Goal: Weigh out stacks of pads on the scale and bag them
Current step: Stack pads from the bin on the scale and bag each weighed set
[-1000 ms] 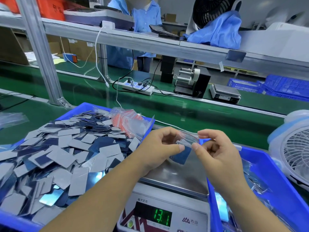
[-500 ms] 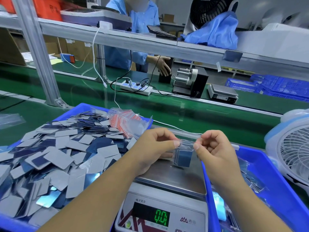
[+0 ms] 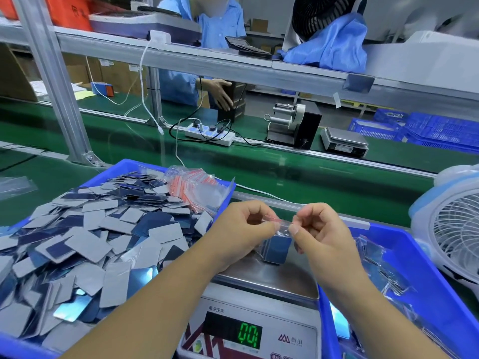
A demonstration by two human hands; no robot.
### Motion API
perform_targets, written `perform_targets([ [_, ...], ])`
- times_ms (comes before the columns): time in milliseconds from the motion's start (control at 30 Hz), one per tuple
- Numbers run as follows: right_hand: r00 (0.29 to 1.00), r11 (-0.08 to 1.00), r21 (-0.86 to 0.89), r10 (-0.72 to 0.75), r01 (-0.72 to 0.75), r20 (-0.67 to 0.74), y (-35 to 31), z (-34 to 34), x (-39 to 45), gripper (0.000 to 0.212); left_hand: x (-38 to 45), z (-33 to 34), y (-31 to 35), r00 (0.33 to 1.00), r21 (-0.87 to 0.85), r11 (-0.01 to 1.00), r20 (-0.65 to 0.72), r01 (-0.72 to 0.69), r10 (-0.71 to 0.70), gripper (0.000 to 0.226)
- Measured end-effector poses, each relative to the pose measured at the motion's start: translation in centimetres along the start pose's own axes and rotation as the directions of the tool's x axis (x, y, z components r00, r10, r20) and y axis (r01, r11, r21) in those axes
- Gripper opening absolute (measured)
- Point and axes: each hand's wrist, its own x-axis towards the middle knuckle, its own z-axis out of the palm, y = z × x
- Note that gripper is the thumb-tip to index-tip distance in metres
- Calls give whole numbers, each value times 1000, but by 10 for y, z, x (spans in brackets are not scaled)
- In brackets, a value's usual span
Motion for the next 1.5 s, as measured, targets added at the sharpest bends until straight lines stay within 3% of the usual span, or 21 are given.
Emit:
perform_targets([
  [100,999,999,6,38,-39,27,0,3,0,21,1,-2,-3,1000,38,999,-23,-9,10,4],
  [267,1000,1000,5,13,-13,3,1,2,-2,24,0,1,-1,999,41,998,8,-48,48,4],
  [467,1000,999,52,5,-6,16,0,-1,0,48,-1,3,-2,995,137,986,-6,-100,101,2],
  [667,997,996,84,0,-6,72,-14,-16,5,35,2,-6,2,991,87,987,16,-131,130,14],
  [800,997,996,85,11,-18,76,-18,-24,6,36,2,-12,5,995,67,992,16,-103,102,6],
  [1033,995,999,0,33,-33,96,-33,-36,11,36,8,-2,17,997,166,983,8,-76,75,26],
  [1200,978,969,-227,133,-95,158,-54,-70,16,25,17,31,28,996,148,989,88,-20,7,16],
  [1333,931,887,-385,332,-255,148,-47,-111,12,26,22,63,24,990,388,921,143,-44,-13,7],
  [1400,900,779,-520,435,-351,44,-29,-130,10,23,24,74,17,987,493,868,159,-64,-18,7],
  [1500,881,559,-728,453,-397,-132,0,-145,4,17,22,85,8,980,563,822,196,-82,-36,7],
])
